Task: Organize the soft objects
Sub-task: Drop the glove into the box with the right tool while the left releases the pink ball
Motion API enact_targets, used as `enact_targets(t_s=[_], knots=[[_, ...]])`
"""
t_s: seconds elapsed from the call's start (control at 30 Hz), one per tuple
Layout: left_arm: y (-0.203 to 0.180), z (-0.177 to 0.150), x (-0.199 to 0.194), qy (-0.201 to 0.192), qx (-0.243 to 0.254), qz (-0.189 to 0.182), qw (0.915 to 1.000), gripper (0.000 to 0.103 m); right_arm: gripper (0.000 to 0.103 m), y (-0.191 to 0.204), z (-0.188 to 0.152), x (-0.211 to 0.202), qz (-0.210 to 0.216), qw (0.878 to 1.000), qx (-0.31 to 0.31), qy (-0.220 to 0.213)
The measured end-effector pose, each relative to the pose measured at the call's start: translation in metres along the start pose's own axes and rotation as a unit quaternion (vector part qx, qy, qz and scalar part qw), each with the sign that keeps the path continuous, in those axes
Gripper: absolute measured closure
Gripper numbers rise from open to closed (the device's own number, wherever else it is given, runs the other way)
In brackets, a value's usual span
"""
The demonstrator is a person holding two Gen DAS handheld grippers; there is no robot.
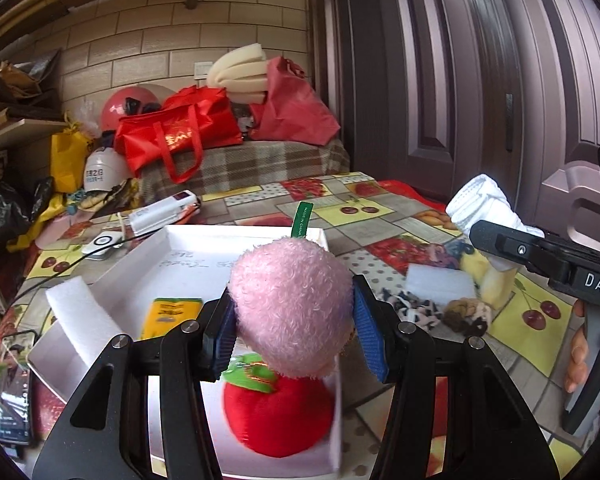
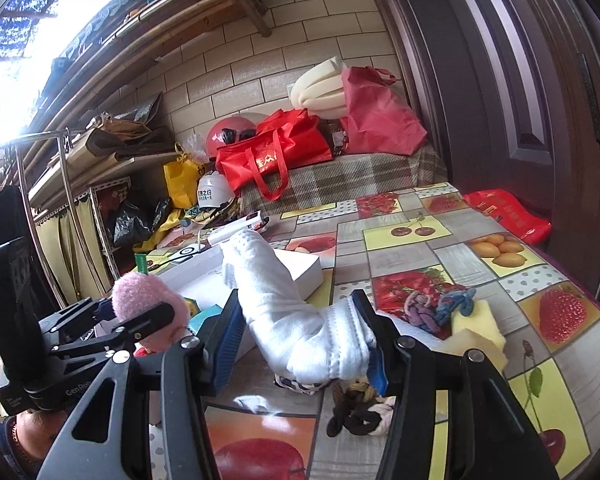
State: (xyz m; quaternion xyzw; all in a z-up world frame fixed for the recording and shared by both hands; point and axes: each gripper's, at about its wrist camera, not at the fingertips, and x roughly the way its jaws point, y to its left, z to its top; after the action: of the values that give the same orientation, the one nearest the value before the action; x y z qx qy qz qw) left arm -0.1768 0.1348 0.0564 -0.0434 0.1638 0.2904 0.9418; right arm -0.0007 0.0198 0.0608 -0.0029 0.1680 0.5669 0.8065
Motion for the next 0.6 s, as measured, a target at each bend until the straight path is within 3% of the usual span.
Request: enact_targets(t_s=[0.3, 0.6], knots=[[0.029, -0.003, 0.000, -0.002, -0.029, 0.023, 0.9993, 0.051, 0.050, 0.013, -0.003, 0.031, 0.000, 0.999, -0.004, 0.035], [0.050, -0.003, 0.001, -0.006, -0.032, 0.057, 0.9979, 0.050, 0.050, 0.043, -0.004, 0.049, 0.000, 0.998, -0.048, 0.039]])
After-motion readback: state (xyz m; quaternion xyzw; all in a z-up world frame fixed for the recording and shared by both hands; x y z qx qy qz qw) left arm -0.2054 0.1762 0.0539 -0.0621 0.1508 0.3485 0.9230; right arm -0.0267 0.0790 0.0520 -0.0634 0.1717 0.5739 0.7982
